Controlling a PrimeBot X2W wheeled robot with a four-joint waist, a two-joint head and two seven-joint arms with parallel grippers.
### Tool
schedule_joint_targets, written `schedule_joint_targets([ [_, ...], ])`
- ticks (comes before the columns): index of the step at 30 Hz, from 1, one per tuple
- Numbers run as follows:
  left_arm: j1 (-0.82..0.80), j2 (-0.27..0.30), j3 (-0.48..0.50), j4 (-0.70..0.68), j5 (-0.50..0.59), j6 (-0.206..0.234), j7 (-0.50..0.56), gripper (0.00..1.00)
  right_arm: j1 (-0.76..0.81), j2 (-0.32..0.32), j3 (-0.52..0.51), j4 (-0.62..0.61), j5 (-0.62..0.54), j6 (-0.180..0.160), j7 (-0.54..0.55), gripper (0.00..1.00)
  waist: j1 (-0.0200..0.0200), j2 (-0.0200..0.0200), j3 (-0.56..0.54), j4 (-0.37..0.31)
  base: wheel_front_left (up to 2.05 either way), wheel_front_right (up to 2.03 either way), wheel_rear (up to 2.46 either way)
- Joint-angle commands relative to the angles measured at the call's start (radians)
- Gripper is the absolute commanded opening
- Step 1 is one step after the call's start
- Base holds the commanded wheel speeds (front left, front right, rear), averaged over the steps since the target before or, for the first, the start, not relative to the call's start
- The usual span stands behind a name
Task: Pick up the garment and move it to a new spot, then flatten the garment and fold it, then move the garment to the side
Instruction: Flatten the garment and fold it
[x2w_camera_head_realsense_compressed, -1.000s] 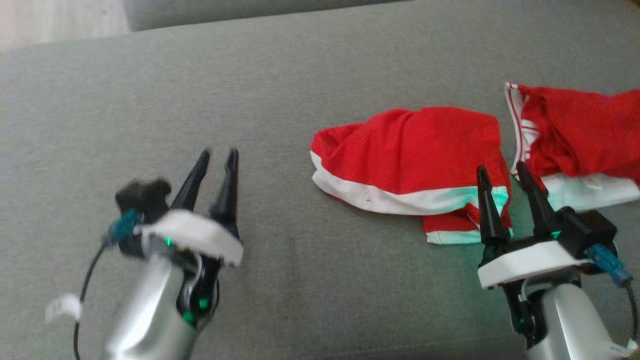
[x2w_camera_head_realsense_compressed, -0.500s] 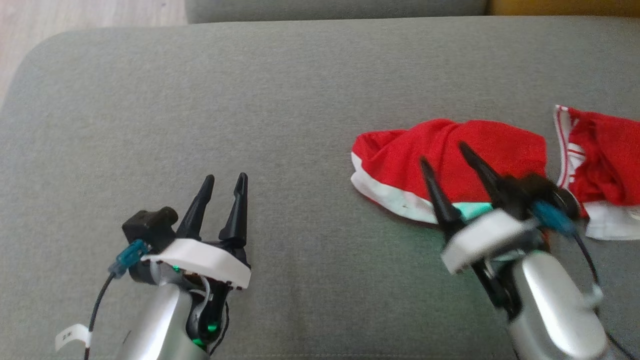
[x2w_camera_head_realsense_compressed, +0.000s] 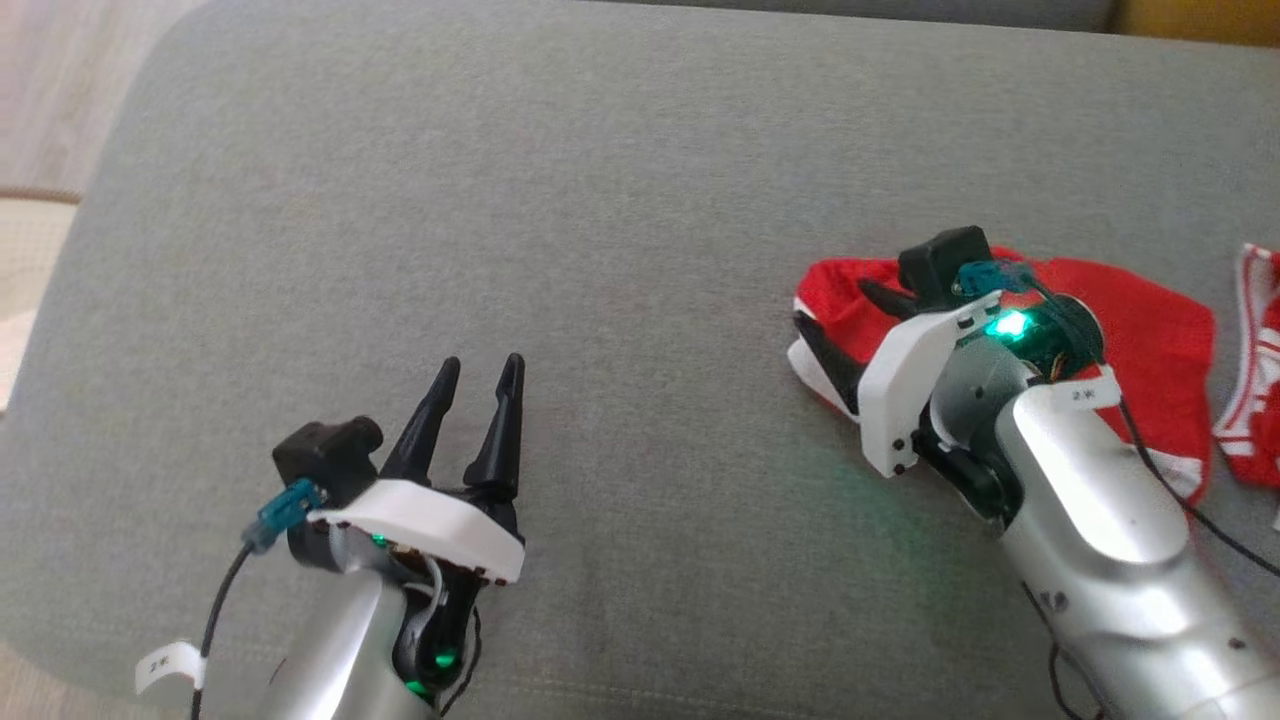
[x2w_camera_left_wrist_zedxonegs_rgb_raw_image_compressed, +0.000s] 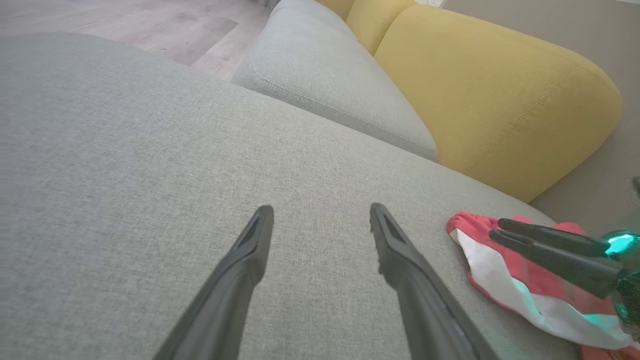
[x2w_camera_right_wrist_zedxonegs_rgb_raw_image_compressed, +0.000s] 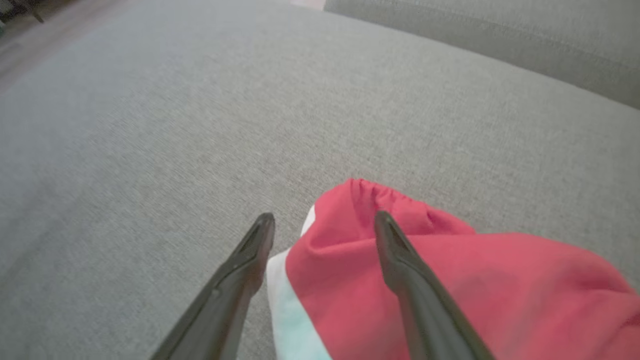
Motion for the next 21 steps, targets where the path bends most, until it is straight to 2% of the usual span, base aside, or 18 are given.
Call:
schedule_joint_targets([
  [1,-0.048,0.006,0.024,-0.034,-0.007,0.003,-0.012,1.0,-0.035,0.005,0.014,-0.018,-0.006,-0.001,0.002,1.0,0.0,0.0,0.01,0.015,0.0,0.0,0.0],
  [7,-0.05,0.006,0.006,-0.036,-0.022,0.013,-0.012,1.0,-0.078,0.015,0.006,0.107,-0.035,-0.001,0.015,1.0,0.0,0.0,0.022,0.038,0.0,0.0,0.0],
  [8,-0.05,0.006,0.004,-0.035,-0.024,0.014,-0.012,1.0,-0.082,0.019,0.005,0.124,-0.036,-0.001,0.018,0.85,0.0,0.0,0.023,0.04,0.0,0.0,0.0],
  [9,-0.051,0.006,0.002,-0.035,-0.025,0.015,-0.012,1.0,-0.087,0.021,0.013,0.134,-0.036,-0.001,0.015,0.0,0.0,0.0,0.024,0.042,0.0,0.0,0.0],
  [14,-0.049,0.006,0.0,-0.031,-0.029,0.019,-0.012,1.0,-0.096,0.04,0.05,0.137,0.01,-0.001,-0.055,0.0,0.0,0.0,0.019,0.04,0.0,0.0,0.0],
  [18,-0.049,0.006,0.004,-0.025,-0.025,0.019,-0.012,1.0,-0.102,0.043,0.151,0.079,0.076,-0.001,-0.149,0.0,0.0,0.0,0.008,0.027,0.0,0.0,0.0],
  [21,-0.054,0.006,0.011,-0.023,-0.021,0.019,-0.012,1.0,-0.113,0.036,0.239,-0.011,0.172,-0.001,-0.236,0.0,0.0,0.0,0.003,0.014,0.0,0.0,0.0],
])
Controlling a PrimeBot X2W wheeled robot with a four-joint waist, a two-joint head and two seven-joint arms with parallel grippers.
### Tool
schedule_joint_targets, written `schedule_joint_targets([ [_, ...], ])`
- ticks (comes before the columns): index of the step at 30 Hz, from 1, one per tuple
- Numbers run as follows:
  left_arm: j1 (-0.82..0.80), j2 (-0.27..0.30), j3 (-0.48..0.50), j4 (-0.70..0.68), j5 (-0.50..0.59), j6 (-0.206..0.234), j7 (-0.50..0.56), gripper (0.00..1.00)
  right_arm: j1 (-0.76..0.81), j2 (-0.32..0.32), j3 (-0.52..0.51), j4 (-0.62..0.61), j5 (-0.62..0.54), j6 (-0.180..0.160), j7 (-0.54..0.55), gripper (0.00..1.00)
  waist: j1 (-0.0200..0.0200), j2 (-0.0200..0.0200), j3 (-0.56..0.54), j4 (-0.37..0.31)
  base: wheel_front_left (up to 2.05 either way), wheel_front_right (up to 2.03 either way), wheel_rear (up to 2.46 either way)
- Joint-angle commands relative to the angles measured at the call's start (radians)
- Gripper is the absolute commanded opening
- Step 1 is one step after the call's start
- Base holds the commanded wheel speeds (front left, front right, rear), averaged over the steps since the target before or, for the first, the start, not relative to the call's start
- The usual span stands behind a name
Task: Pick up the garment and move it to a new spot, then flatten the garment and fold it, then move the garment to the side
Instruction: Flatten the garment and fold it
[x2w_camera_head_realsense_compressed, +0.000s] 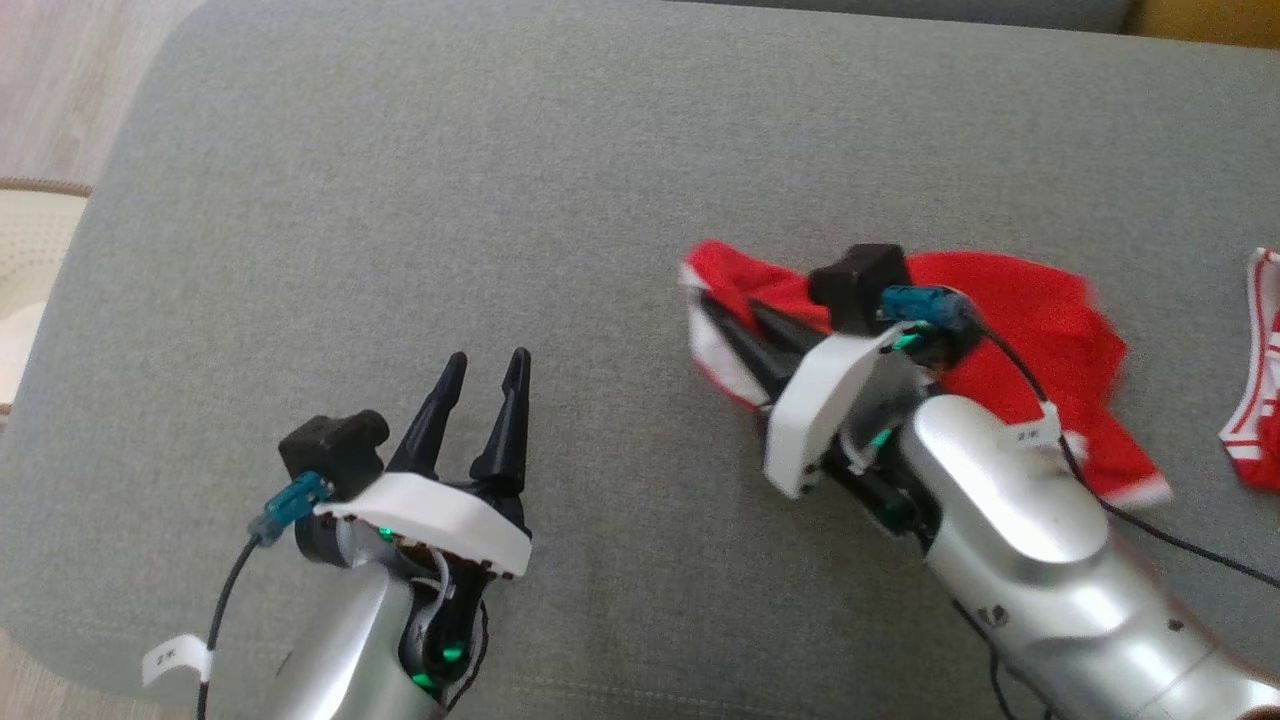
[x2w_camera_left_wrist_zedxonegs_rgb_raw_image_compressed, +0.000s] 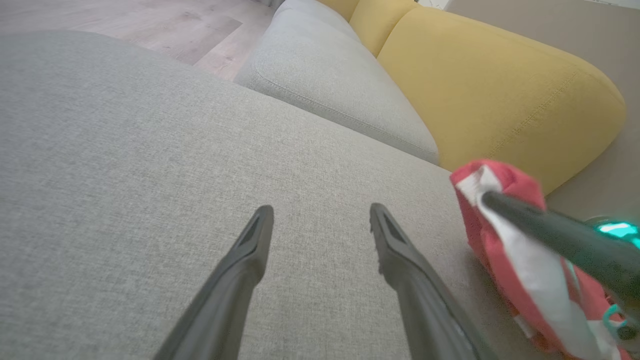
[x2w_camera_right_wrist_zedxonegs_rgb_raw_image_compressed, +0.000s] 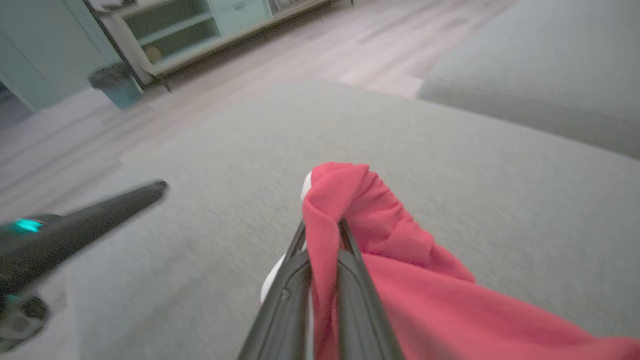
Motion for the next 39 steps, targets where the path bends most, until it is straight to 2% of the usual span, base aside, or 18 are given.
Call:
schedule_joint_targets([
  [1,-0.041,0.007,0.038,-0.024,0.003,0.002,-0.012,1.0,-0.049,0.002,0.058,-0.093,0.061,-0.001,-0.059,0.0,0.0,0.0,-0.006,-0.012,0.0,0.0,0.0],
  [4,-0.041,0.007,0.046,-0.023,0.005,0.004,-0.012,1.0,-0.054,-0.05,0.136,-0.161,0.148,-0.001,-0.091,0.0,0.0,0.0,-0.015,-0.026,0.0,0.0,0.0],
  [8,-0.037,0.007,0.056,-0.022,0.014,0.001,-0.012,1.0,-0.045,-0.168,0.231,-0.207,0.215,-0.001,-0.069,0.0,0.0,0.0,-0.018,-0.047,0.0,0.0,0.0],
  [13,-0.039,0.007,0.064,-0.02,0.03,-0.005,-0.012,1.0,-0.01,-0.321,0.28,-0.208,0.309,-0.001,-0.019,0.0,0.0,0.0,-0.014,-0.073,0.0,0.0,0.0],
  [15,-0.041,0.007,0.066,-0.019,0.033,-0.005,-0.012,1.0,-0.01,-0.335,0.28,-0.202,0.314,-0.001,-0.019,0.0,0.0,0.0,-0.012,-0.078,0.0,0.0,0.0],
  [16,-0.043,0.007,0.068,-0.018,0.035,-0.007,-0.012,1.0,-0.012,-0.348,0.283,-0.198,0.309,-0.001,-0.024,0.73,0.0,0.0,-0.011,-0.083,0.0,0.0,0.0],
  [17,-0.046,0.007,0.068,-0.017,0.037,-0.008,-0.012,1.0,-0.011,-0.356,0.288,-0.191,0.308,-0.001,-0.021,1.0,0.0,0.0,-0.009,-0.088,0.0,0.0,0.0],
  [21,-0.055,0.007,0.07,-0.012,0.046,-0.012,-0.012,1.0,-0.006,-0.364,0.285,-0.164,0.313,-0.001,-0.009,1.0,0.0,0.0,-0.01,-0.111,0.0,0.0,0.0],
  [28,-0.071,0.007,0.082,-0.01,0.072,-0.02,-0.012,1.0,0.013,-0.34,0.176,-0.16,0.277,-0.001,-0.09,1.0,0.0,0.0,-0.025,-0.161,0.0,0.0,0.0],
  [34,-0.088,0.007,0.083,-0.018,0.088,-0.03,-0.012,1.0,0.098,-0.3,-0.013,-0.174,0.164,-0.001,-0.188,1.0,0.0,0.0,-0.043,-0.214,0.0,0.0,0.0],
  [39,-0.106,0.014,0.089,-0.004,0.109,-0.041,-0.012,1.0,0.227,-0.204,-0.228,-0.201,0.037,-0.001,-0.255,1.0,0.0,0.0,-0.049,-0.253,0.0,0.0,0.0],
])
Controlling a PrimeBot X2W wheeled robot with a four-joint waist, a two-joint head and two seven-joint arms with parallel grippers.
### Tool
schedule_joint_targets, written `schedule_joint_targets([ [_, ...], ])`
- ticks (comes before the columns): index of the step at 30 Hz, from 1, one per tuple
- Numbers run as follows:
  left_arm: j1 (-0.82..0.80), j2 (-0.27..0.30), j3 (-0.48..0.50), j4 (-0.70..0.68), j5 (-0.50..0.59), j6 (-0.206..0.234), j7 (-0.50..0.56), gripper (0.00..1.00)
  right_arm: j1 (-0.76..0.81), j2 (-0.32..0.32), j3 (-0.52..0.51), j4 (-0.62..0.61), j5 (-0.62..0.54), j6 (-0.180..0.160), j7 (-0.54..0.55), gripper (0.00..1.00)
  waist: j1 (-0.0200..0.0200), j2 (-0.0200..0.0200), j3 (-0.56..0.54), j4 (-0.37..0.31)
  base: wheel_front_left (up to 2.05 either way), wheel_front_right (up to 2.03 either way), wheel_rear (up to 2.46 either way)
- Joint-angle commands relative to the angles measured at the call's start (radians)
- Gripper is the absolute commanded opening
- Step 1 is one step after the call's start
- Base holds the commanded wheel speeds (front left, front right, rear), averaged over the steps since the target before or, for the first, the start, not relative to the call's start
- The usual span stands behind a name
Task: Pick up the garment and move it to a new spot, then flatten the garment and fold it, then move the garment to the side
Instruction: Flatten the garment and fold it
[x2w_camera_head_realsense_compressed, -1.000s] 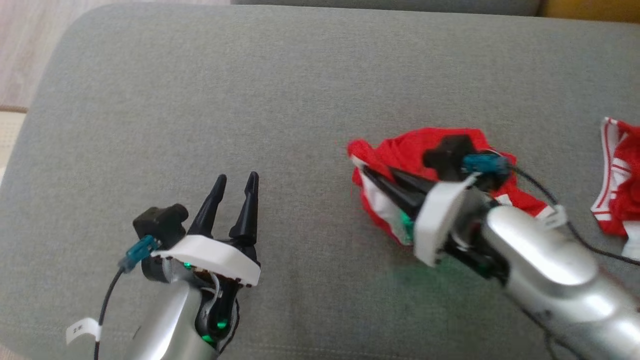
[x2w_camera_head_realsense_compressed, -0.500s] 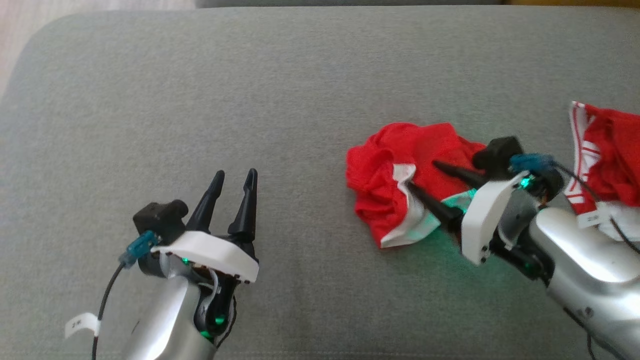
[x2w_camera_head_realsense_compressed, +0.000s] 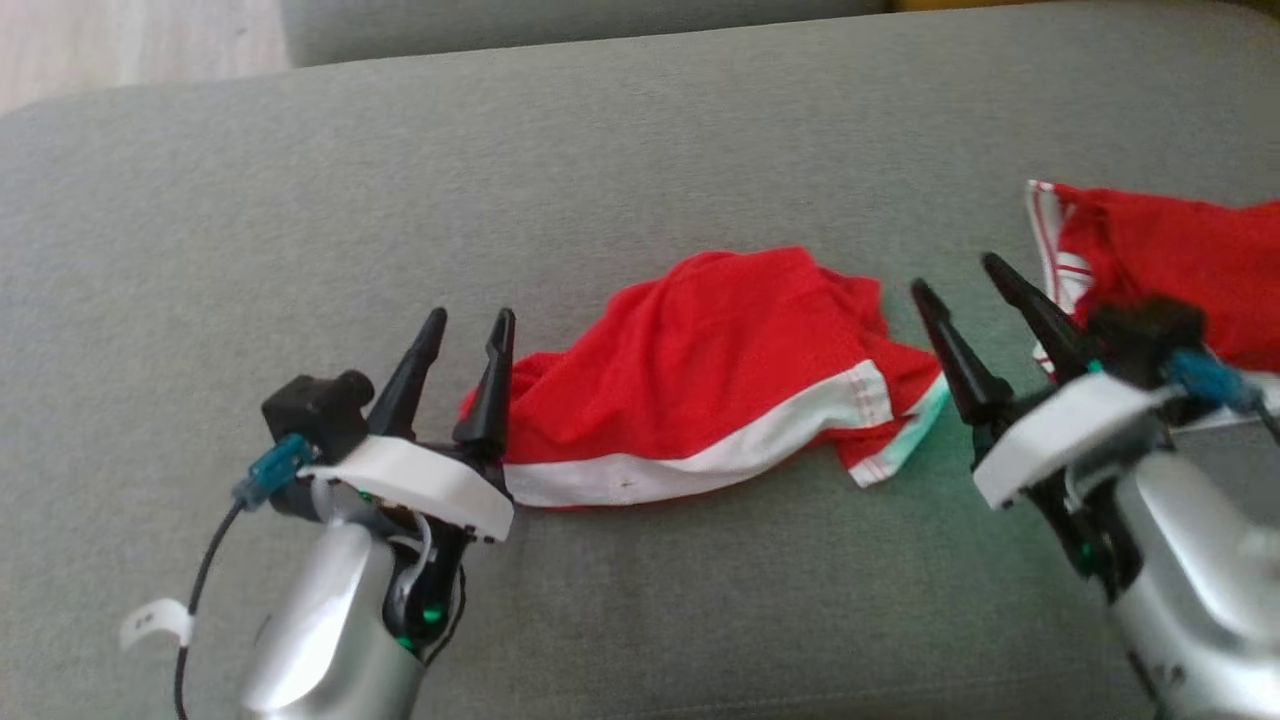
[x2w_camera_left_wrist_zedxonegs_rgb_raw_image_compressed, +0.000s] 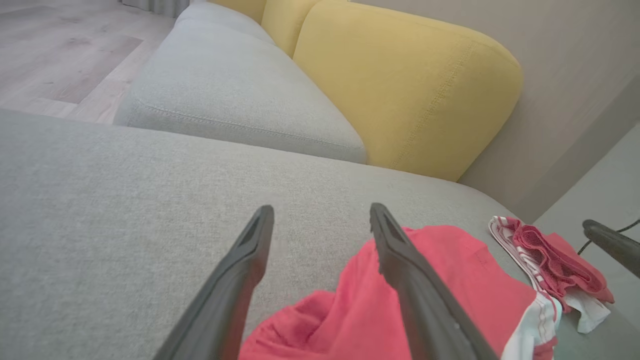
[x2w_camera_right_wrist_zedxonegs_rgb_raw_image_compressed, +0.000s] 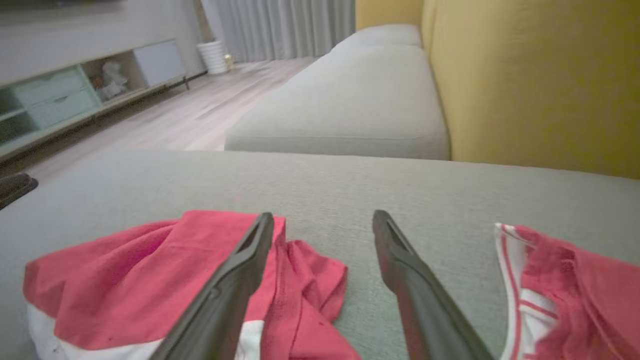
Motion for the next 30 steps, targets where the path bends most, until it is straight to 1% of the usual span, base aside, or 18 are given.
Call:
schedule_joint_targets([
  [1,-0.048,0.019,0.038,-0.025,0.008,-0.005,-0.012,1.0,0.033,0.024,-0.034,-0.042,-0.027,-0.001,-0.02,1.0,0.0,0.0,-0.002,-0.015,0.0,0.0,0.0],
  [3,-0.053,0.03,0.046,-0.018,0.013,-0.008,-0.012,1.0,0.091,0.08,-0.114,-0.069,-0.073,-0.001,-0.042,1.0,0.0,0.0,0.002,-0.025,0.0,0.0,0.0],
  [5,-0.056,0.041,0.056,-0.012,0.015,-0.009,-0.012,1.0,0.144,0.131,-0.171,-0.094,-0.117,-0.001,-0.056,1.0,0.0,0.0,0.004,-0.031,0.0,0.0,0.0],
  [8,-0.053,0.049,0.07,-0.009,0.016,-0.01,-0.012,1.0,0.204,0.183,-0.212,-0.117,-0.179,-0.001,-0.056,1.0,0.0,0.0,0.006,-0.033,0.0,0.0,0.0],
  [11,-0.044,0.046,0.083,-0.01,0.013,-0.01,-0.012,1.0,0.231,0.214,-0.215,-0.136,-0.211,-0.001,-0.042,1.0,0.0,0.0,0.004,-0.031,0.0,0.0,0.0],
  [14,-0.034,0.039,0.084,-0.012,0.013,-0.01,-0.012,1.0,0.234,0.221,-0.209,-0.151,-0.227,-0.001,-0.026,1.0,0.0,0.0,0.001,-0.023,0.0,0.0,0.0],
  [20,-0.029,0.026,0.076,-0.016,0.014,-0.012,-0.012,1.0,0.217,0.208,-0.179,-0.155,-0.224,-0.001,0.016,1.0,0.0,0.0,0.003,0.0,0.0,0.0,0.0],
  [25,-0.027,0.019,0.07,-0.018,0.014,-0.015,-0.012,1.0,0.193,0.179,-0.132,-0.124,-0.212,-0.001,0.055,1.0,0.0,0.0,0.016,0.024,0.0,0.0,0.0],
  [30,-0.028,0.015,0.072,-0.011,0.013,-0.018,-0.012,1.0,0.167,0.162,-0.103,-0.081,-0.191,-0.001,0.067,1.0,0.0,0.0,0.026,0.044,0.0,0.0,0.0],
])
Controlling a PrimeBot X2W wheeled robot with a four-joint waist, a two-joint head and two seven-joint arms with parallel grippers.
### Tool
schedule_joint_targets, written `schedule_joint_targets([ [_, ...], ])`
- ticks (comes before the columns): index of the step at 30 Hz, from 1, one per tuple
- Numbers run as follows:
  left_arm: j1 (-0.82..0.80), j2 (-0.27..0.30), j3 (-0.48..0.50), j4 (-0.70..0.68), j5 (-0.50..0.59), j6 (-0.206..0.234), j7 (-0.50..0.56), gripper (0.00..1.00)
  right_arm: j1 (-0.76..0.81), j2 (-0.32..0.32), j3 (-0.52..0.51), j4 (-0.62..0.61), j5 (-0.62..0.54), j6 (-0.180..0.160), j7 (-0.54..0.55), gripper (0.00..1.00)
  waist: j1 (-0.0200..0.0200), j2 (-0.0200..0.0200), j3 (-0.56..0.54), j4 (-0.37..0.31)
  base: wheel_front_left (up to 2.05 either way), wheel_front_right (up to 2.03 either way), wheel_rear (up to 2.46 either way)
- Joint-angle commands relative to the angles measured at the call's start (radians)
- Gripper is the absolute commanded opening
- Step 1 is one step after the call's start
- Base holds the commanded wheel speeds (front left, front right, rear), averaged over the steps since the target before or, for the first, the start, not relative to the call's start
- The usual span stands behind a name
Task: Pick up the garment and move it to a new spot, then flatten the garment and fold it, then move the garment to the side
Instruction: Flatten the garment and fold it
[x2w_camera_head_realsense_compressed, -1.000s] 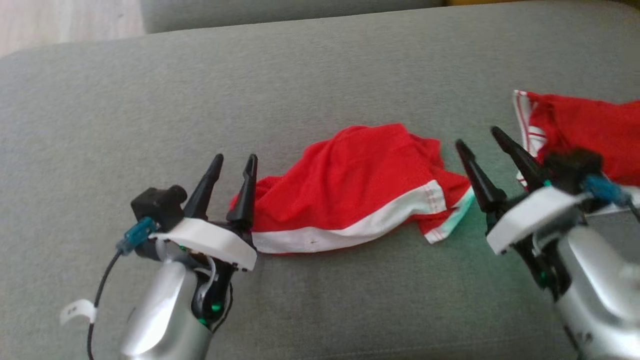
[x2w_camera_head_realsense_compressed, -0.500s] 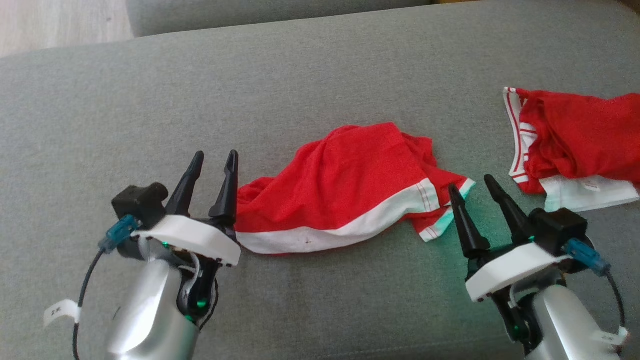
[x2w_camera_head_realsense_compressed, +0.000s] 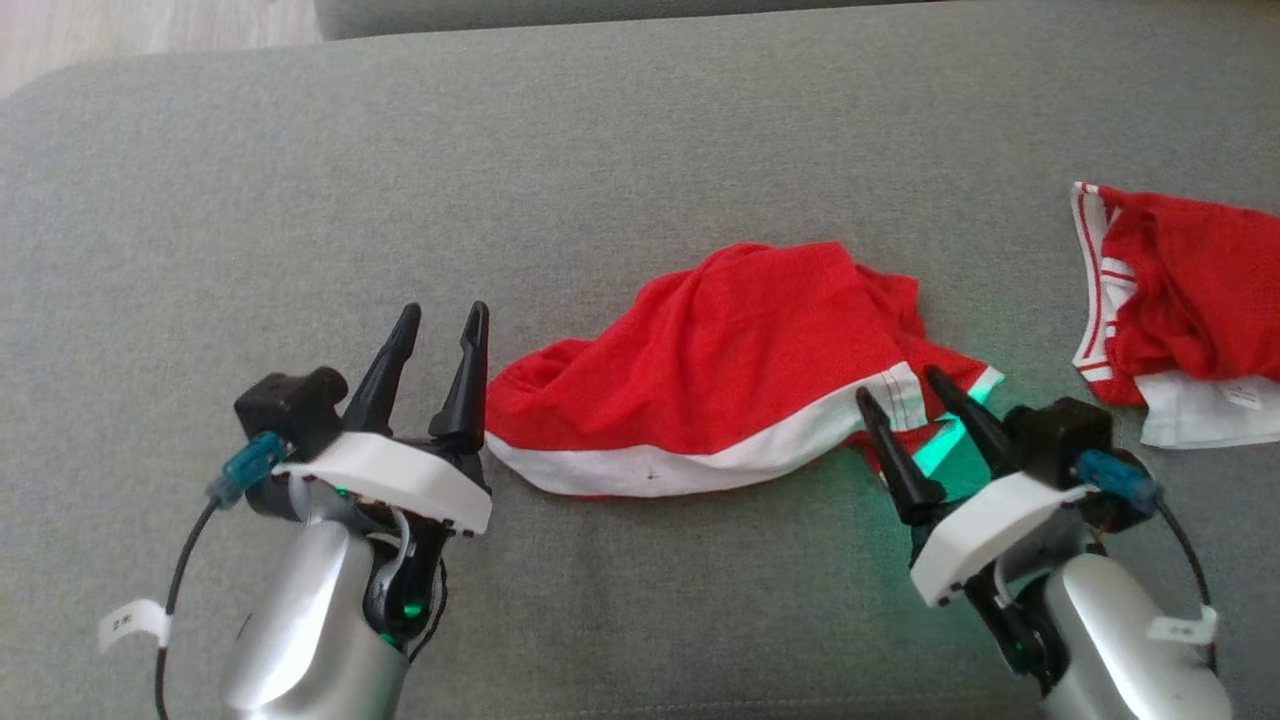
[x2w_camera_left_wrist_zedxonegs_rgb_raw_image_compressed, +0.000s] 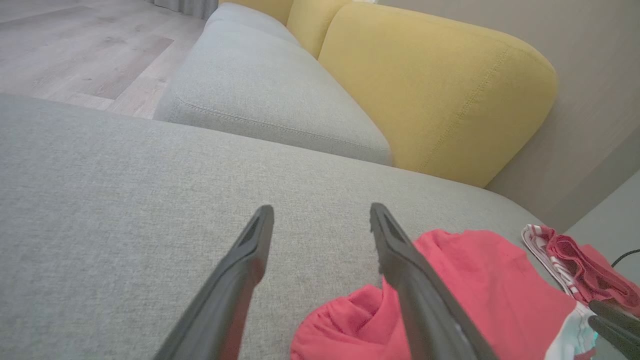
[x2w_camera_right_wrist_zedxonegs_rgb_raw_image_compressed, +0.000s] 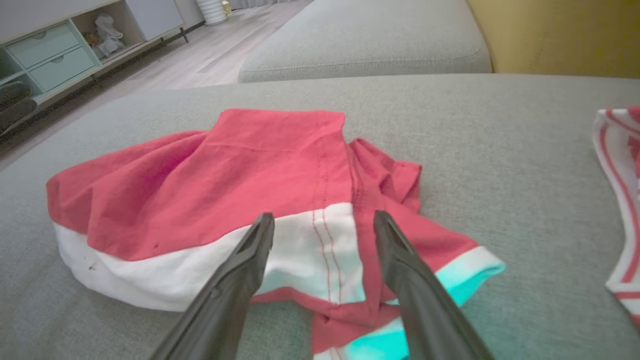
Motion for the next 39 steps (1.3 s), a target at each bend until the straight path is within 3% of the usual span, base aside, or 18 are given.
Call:
schedule_joint_targets([
  [1,-0.022,0.006,0.031,-0.024,0.009,-0.002,-0.012,1.0,-0.033,-0.013,0.03,-0.018,0.015,-0.001,0.008,1.0,0.0,0.0,0.003,0.006,0.0,0.0,0.0],
  [9,-0.021,0.002,0.038,-0.018,0.012,-0.005,-0.012,1.0,-0.052,-0.039,0.085,0.015,0.067,-0.001,0.039,0.97,0.0,0.0,0.004,0.016,0.0,0.0,0.0],
  [10,-0.02,0.002,0.039,-0.018,0.013,-0.006,-0.012,1.0,-0.053,-0.042,0.089,0.016,0.071,-0.001,0.039,0.19,0.0,0.0,0.003,0.015,0.0,0.0,0.0],
  [11,-0.019,0.002,0.041,-0.018,0.014,-0.006,-0.012,1.0,-0.054,-0.044,0.092,0.015,0.073,-0.001,0.035,0.0,0.0,0.0,0.002,0.014,0.0,0.0,0.0],
  [18,-0.01,0.0,0.047,-0.011,0.017,-0.008,-0.012,1.0,-0.074,-0.068,0.051,0.0,0.058,-0.001,-0.013,0.0,0.0,0.0,-0.017,0.004,0.0,0.0,0.0],
  [23,-0.004,-0.001,0.044,-0.01,0.018,-0.009,-0.012,1.0,-0.111,-0.084,-0.082,0.007,0.039,-0.001,-0.032,0.0,0.0,0.0,-0.026,0.002,0.0,0.0,0.0],
  [29,-0.001,-0.002,0.037,-0.014,0.017,-0.01,-0.012,1.0,-0.141,-0.07,-0.226,0.059,-0.023,-0.001,0.009,0.0,0.0,0.0,-0.022,0.008,0.0,0.0,0.0],
  [35,-0.003,-0.002,0.027,-0.016,0.013,-0.012,-0.012,1.0,-0.141,-0.049,-0.252,0.109,-0.056,-0.001,0.062,0.0,0.0,0.0,-0.011,0.015,0.0,0.0,0.0],
  [37,-0.004,-0.002,0.024,-0.016,0.009,-0.012,-0.012,1.0,-0.138,-0.042,-0.27,0.124,-0.076,-0.001,0.072,1.0,0.0,0.0,-0.009,0.017,0.0,0.0,0.0],
  [39,-0.005,-0.002,0.022,-0.015,0.005,-0.011,-0.012,1.0,-0.133,-0.027,-0.31,0.125,-0.114,-0.001,0.06,1.0,0.0,0.0,-0.011,0.02,0.0,0.0,0.0],
])
